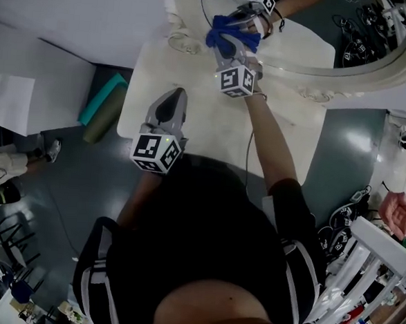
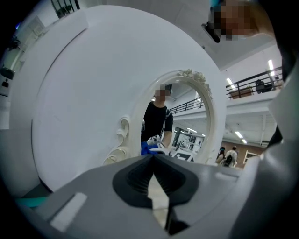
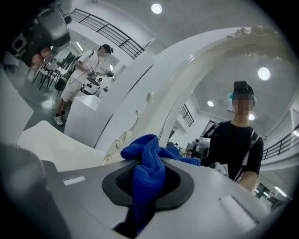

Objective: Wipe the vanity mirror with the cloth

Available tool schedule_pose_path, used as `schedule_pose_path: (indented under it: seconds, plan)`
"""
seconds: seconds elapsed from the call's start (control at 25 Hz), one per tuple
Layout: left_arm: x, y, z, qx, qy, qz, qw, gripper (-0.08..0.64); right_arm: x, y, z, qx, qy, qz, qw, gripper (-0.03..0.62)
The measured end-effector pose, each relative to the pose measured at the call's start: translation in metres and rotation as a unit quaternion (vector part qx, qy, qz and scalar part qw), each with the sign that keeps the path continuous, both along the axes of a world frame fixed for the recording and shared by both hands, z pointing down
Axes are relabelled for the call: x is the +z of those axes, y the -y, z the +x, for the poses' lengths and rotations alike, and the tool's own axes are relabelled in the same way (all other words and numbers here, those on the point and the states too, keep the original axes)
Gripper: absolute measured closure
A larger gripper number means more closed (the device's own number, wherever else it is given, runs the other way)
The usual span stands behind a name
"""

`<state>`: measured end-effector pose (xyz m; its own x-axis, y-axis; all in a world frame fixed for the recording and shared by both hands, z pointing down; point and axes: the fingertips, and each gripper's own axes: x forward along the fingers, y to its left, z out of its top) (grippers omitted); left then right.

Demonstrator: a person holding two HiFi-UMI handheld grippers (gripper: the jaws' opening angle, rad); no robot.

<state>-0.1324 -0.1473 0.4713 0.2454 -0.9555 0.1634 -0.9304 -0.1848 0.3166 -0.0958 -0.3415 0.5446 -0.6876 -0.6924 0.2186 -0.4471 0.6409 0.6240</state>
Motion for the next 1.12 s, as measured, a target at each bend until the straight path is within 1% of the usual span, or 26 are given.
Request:
schedule_pose_path:
  seconds: [0.08,0.16,0.24,0.4,0.48,0.56,0.68,0.76,0.84,0.92,0.96,1.0,1.04,1.12]
  plan:
    - [0.003,0.0,0.001,-0.002,0.002,-0.004,1.0,0.552,0.018,0.002,0.012,0.002,0.014,-0.027,1.0,0.554]
    - [0.004,-0.001,0.003,-0.002,0.005,-0.004,1.0,0.552,0.027,0.004,0.02,0.002,0.02,-0.039,0.999,0.554]
    - [0.003,-0.005,0.006,-0.003,0.007,-0.003,1.0,0.551,0.035,0.004,0.027,0.002,0.021,-0.051,0.998,0.554]
    - [-0.001,-0.021,0.012,0.006,0.013,-0.007,0.9999,0.552,0.058,-0.005,0.045,0.005,0.011,-0.099,0.995,0.554]
    - [-0.007,-0.021,0.008,0.008,0.02,0.0,0.9998,0.551,0.06,-0.005,0.043,0.001,0.004,-0.106,0.994,0.552]
    - [-0.013,-0.02,0.006,0.003,0.02,0.01,0.9998,0.552,0.058,-0.004,0.042,-0.001,0.005,-0.103,0.995,0.548]
    - [-0.018,-0.021,0.007,0.004,0.019,0.022,0.9996,0.552,0.048,-0.012,0.046,0.002,0.034,-0.093,0.995,0.546]
    - [-0.023,-0.02,0.011,0.012,0.023,0.029,0.9993,0.552,0.037,-0.02,0.054,0.008,0.069,-0.084,0.994,0.546]
    - [-0.029,-0.015,0.016,0.017,0.023,0.039,0.9988,0.552,0.021,-0.024,0.065,0.02,0.11,-0.08,0.99,0.546]
    - [-0.037,-0.007,0.02,0.022,0.018,0.049,0.9984,0.552,0.0,-0.026,0.076,0.037,0.162,-0.088,0.982,0.545]
    - [-0.042,-0.005,0.022,0.026,0.015,0.052,0.9982,0.552,-0.011,-0.027,0.082,0.044,0.194,-0.098,0.975,0.545]
    - [-0.046,-0.002,0.023,0.031,0.013,0.055,0.9979,0.552,-0.021,-0.029,0.087,0.051,0.233,-0.111,0.965,0.545]
    - [-0.051,0.0,0.025,0.036,0.014,0.059,0.9975,0.552,-0.031,-0.031,0.094,0.059,0.276,-0.125,0.951,0.545]
    - [-0.06,0.005,0.026,0.045,0.016,0.069,0.9964,0.552,-0.05,-0.035,0.11,0.078,0.365,-0.15,0.916,0.545]
